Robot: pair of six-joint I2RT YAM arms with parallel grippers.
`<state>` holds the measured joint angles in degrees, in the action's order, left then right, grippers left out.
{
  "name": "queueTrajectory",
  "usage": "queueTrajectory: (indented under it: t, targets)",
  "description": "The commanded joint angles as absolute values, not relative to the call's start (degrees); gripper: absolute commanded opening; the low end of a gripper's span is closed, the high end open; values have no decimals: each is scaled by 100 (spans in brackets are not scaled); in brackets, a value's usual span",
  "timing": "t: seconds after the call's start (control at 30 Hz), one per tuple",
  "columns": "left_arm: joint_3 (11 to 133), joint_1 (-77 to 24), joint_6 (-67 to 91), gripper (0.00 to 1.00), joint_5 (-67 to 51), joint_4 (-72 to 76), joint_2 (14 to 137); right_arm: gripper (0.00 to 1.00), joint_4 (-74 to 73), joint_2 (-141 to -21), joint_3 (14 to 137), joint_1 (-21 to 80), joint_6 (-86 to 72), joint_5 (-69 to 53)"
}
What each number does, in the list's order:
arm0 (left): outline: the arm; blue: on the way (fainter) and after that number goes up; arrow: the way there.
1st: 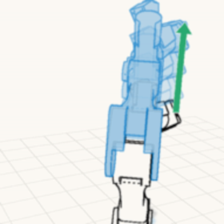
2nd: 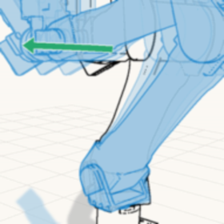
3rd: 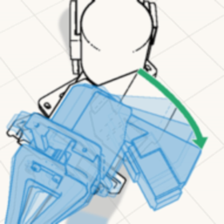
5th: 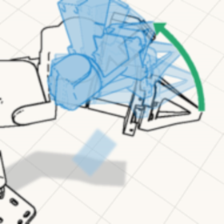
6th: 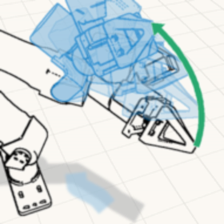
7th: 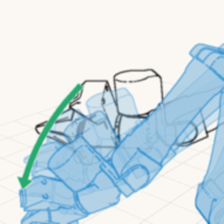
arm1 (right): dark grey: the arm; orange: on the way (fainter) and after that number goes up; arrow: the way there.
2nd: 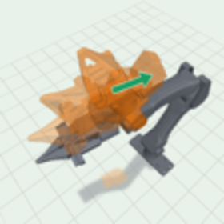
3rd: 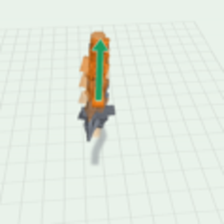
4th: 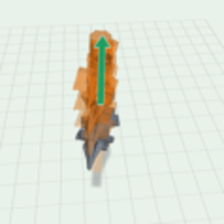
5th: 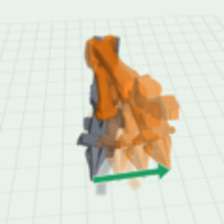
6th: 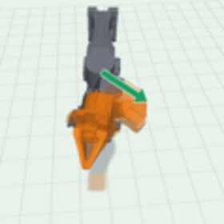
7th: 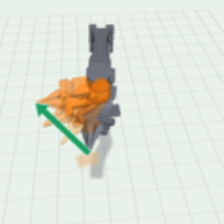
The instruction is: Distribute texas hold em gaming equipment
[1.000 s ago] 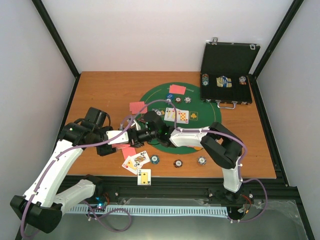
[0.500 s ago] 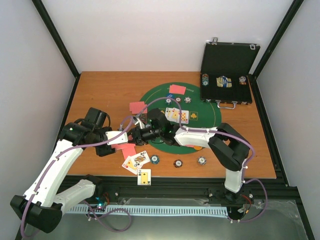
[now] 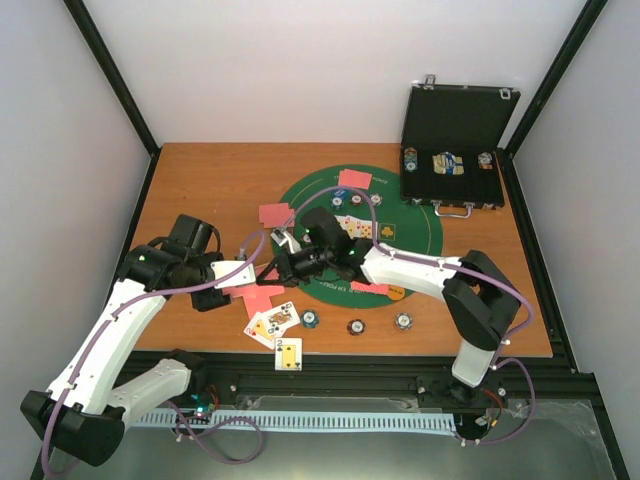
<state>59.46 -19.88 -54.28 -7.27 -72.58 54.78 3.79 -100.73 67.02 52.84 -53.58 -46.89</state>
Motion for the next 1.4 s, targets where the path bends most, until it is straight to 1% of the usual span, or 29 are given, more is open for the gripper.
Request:
queueTrajectory:
  t: [0.0, 0.1, 0.2, 0.4, 0.53, 0.67, 0.83, 1.03, 1.37]
  targets:
    - [6013, -1978, -5475, 27, -823, -6980, 5381, 3, -660, -9934, 6647, 5104, -4946, -4498]
    - [6035, -1973, -5469, 27, -826, -6970, 5404, 3, -761, -9780, 6584, 4965, -4856, -4487]
    - [6042, -1978, -5467, 27, -824, -6979, 5416, 3, -951, -9491, 6467, 4555, -4636, -4445]
    - [6021, -1978, -5488, 28, -813, -6988, 5388, 3, -1958, -9096, 6427, 2827, -3687, -4136]
    - [6025, -1978, -5485, 27, -795, -6983, 5391, 3, -2151, -9322, 6493, 1724, -3199, -4087]
    - [6043, -1978, -5497, 27, -794, -7008, 5387, 3, -2250, -9898, 6737, 1044, -2871, -3971]
    - [6059, -1978, -5502, 28, -766, -7017, 5398, 4, -2509, -10696, 7258, 774, -2538, -3870]
    - [6056, -1978, -5506, 27, -769, -7014, 5418, 4, -2770, -11289, 7716, 602, -2279, -3779]
    - [6041, -1978, -5498, 27, -761, -7010, 5438, 11, -3097, -11951, 8189, 529, -2001, -3885]
